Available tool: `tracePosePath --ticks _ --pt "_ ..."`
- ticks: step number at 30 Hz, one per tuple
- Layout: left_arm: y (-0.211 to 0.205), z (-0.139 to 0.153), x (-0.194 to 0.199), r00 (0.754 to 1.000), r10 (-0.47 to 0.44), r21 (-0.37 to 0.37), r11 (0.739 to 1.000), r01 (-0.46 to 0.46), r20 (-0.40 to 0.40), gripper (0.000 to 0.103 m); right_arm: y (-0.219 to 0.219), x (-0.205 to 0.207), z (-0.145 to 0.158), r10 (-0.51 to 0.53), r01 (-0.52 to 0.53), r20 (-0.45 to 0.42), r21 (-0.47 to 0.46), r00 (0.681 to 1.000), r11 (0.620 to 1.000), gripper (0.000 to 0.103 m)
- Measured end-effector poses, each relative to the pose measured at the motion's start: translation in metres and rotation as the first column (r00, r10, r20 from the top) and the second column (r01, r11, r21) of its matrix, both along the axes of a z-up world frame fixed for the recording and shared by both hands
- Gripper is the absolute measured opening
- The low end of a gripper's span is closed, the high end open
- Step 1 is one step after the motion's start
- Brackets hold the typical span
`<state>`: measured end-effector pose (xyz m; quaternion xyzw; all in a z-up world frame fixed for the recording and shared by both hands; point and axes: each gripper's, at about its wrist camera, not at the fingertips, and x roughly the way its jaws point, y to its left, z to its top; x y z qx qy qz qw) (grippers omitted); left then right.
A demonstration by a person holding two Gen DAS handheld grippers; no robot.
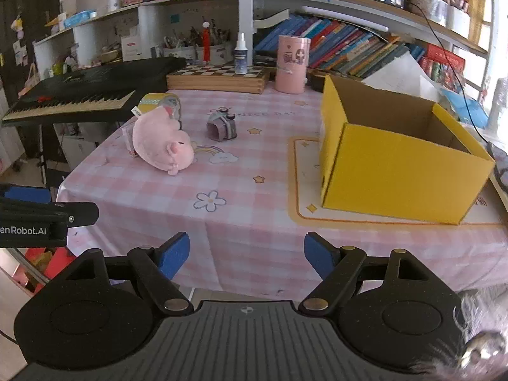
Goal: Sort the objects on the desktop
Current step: 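Withdraw both tools from the box back toward the table, then grasp the pink plush pig with the left tool while the right tool grasps the toy car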
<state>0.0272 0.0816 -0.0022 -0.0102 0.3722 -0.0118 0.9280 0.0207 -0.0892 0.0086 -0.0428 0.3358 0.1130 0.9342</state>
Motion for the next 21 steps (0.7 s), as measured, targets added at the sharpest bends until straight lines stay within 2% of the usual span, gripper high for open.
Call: tracePosePath --ticks 8,21 --pt "0.004 -0.002 0.018 1.000 0.013 -0.006 1.000 -0.013 0.006 0.077 0.007 0.025 -0.001 0.024 -0.024 0.008 -0.002 1.000 1.000 0.077" --pt "-0.004 -0.002 0.091 0.999 0.032 -0.029 0.999 -0.032 0.002 0.078 0.012 0.105 0.005 0.065 -0.065 0.031 0.001 0.997 0.998 0.075"
